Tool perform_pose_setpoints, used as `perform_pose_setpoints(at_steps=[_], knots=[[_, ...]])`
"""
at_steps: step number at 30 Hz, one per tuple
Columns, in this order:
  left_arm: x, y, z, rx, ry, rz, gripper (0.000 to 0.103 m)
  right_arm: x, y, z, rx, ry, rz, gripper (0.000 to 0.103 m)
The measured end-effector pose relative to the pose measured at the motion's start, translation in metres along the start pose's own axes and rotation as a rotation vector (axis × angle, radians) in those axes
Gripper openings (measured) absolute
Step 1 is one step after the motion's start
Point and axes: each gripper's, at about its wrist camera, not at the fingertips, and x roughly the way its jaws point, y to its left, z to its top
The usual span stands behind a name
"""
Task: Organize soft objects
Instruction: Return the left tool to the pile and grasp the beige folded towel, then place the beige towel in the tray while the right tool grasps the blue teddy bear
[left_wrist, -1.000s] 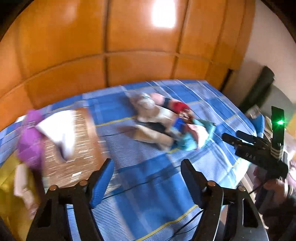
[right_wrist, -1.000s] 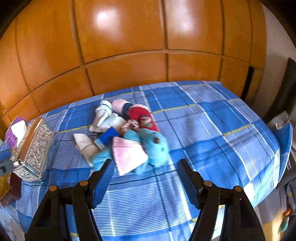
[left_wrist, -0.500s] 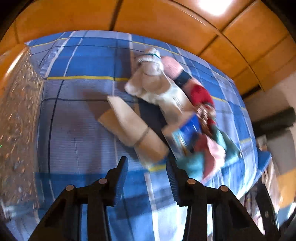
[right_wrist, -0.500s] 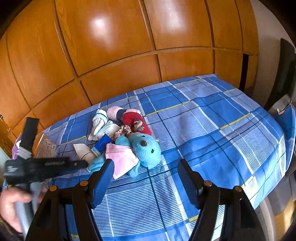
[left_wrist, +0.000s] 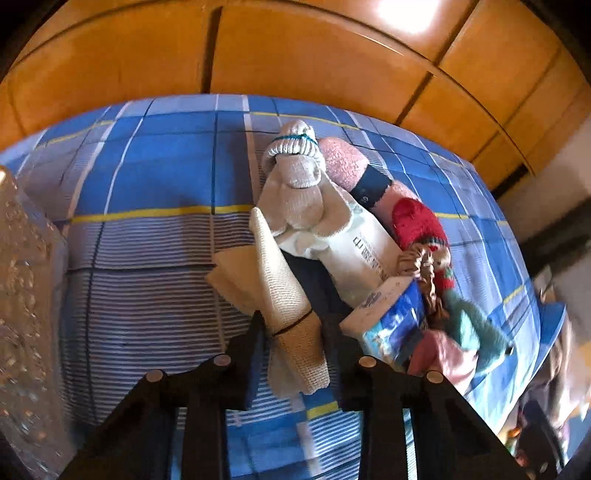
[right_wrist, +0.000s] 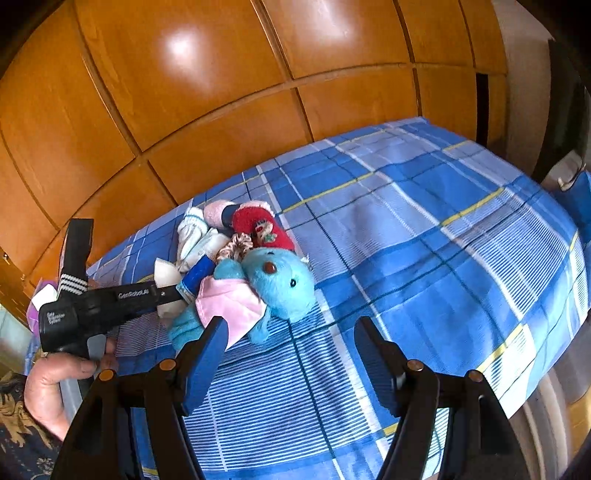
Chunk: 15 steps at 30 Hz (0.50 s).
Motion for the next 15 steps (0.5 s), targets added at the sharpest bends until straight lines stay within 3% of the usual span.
perform_pose_setpoints(at_steps=[6, 10, 12, 14, 15], knots=[[-0.006, 0.009, -0.011, 0.091, 0.004, 0.016, 0.03, 0.017, -0.009, -0.008, 0.113, 0.09, 0.122, 0.068], [0.003, 0.012, -0.008, 0.069, 0.028, 0.014, 0.036, 0.031, -0.007, -0.006, 0.23, 0.134, 0.223, 0.068], [0.003, 0.013, -0.009, 0.073, 0.028, 0.013, 0.037, 0.044, -0.005, -0.002, 0.295, 0.15, 0.254, 0.073], [0.003, 0.012, -0.011, 0.08, 0.016, 0.009, 0.037, 0.059, -0.009, 0.003, 0.395, 0.159, 0.268, 0.086], [0.003, 0.014, -0.012, 0.072, 0.012, 0.002, 0.037, 0.067, -0.011, 0.004, 0.442, 0.167, 0.265, 0.086]])
